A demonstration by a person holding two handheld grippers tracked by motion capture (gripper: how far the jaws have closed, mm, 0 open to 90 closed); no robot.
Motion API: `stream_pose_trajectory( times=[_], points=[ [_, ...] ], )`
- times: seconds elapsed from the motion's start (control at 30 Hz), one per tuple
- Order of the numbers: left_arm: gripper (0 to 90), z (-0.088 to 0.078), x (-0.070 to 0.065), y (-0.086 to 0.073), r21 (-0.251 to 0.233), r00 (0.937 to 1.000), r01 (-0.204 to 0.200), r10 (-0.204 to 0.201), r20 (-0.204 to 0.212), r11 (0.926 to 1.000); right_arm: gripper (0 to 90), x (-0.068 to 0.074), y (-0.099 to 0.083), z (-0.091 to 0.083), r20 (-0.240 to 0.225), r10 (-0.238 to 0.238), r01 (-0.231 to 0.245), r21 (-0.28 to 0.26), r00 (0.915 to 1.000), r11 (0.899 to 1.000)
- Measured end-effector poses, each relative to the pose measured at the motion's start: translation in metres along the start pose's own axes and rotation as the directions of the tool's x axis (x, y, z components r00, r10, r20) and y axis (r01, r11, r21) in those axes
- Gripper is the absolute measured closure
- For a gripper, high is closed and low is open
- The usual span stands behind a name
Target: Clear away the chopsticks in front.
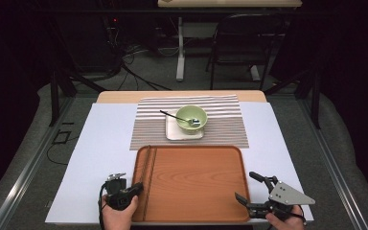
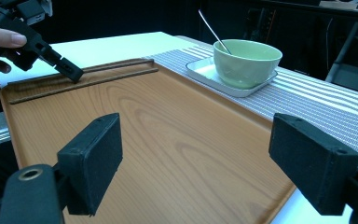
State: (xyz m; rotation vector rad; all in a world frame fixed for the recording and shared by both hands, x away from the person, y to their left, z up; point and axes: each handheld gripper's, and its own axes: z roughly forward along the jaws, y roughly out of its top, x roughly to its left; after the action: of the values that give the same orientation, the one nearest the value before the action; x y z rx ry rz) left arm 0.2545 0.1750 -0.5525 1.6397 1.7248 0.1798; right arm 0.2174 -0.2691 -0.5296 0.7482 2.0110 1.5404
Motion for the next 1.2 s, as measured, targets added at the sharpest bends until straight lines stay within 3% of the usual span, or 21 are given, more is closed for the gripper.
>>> stream_pose_trajectory(
  times=[0.33,0.7,1.2],
  points=[
    [84.2,-0.0006,-0.0046,-0.0023,-0.001,0.9999,0.012,-0.012,-0.012,0.9999,16.8,-0.0001,-0.0001,0.0,0.001,0.004,-0.004,0.0,1.0,1.0],
    [81.3,-0.0014,-0.004,-0.0037,-0.001,0.9997,0.026,-0.026,0.004,0.9997,16.8,-0.0001,0.0,-0.0001,0.001,0.0,0.0,-0.001,1.0,1.0],
    [69.6,-0.0094,-0.0048,0.0012,-0.032,0.999,0.024,-0.023,0.038,0.9992,16.7,0.0,-0.0001,0.0001,0.0,0.003,-0.003,-0.001,1.0,1.0]
  ],
)
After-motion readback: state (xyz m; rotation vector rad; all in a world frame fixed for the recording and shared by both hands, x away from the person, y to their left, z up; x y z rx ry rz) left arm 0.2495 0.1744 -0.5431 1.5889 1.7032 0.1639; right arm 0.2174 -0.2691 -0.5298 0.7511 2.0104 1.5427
